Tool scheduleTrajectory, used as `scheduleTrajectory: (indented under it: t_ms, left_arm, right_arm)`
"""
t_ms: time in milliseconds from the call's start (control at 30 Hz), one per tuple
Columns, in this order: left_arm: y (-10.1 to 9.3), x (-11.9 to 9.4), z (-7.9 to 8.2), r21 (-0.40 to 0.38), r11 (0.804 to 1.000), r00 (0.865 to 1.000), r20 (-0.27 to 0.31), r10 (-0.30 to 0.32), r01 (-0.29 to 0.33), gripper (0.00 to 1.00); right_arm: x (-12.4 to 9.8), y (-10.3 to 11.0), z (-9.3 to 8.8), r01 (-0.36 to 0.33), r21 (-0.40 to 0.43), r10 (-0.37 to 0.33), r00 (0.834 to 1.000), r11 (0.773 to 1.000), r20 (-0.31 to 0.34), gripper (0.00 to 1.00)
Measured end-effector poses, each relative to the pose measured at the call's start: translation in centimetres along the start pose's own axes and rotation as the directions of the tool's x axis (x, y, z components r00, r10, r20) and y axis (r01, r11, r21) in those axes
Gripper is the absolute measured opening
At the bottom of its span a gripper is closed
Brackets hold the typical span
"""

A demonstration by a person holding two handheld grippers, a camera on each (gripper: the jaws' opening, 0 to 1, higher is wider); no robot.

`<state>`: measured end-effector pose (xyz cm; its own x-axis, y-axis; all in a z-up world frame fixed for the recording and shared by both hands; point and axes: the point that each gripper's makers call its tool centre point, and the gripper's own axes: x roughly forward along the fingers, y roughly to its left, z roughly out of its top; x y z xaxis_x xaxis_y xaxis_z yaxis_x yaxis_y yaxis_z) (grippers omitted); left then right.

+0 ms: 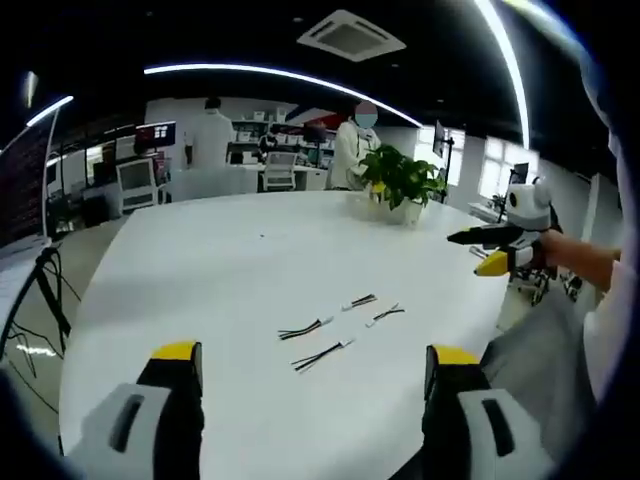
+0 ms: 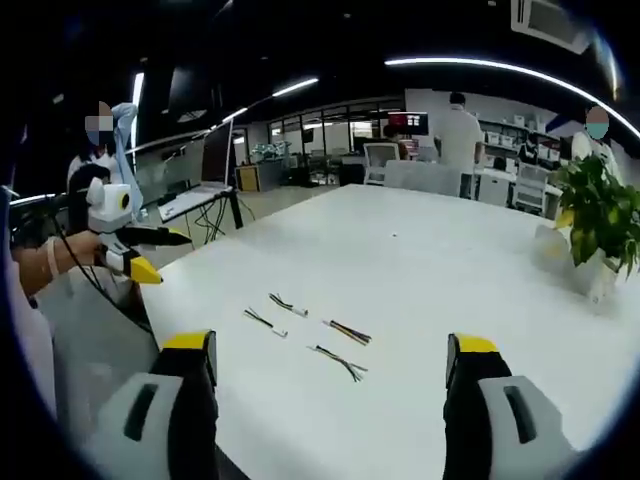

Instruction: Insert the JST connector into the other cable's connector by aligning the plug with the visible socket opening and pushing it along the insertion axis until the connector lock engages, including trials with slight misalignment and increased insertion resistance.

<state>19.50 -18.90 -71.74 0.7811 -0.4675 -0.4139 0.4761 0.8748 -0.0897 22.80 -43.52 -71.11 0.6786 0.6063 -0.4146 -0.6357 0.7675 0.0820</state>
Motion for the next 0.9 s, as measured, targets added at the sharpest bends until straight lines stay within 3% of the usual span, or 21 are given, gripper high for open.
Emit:
scheduleTrajectory:
  t_ms: [400,900]
  left_arm:
    - [0.2,1.4,1.3,0.009,1.000,1.000,0.015,-0.018,0.017,0.89]
    - [0.6,1.1,1.0,0.019,1.000,1.000,0.005,-0.014,0.014,0.89]
  right_arm:
    - [1.1,0.0,0.7,-0.008,-0.002,0.008,1.000,1.000,0.008,0.92]
    - [0.6,-0.3,0.6,0.007,0.001,-0.007,1.000,1.000,0.004,0.92]
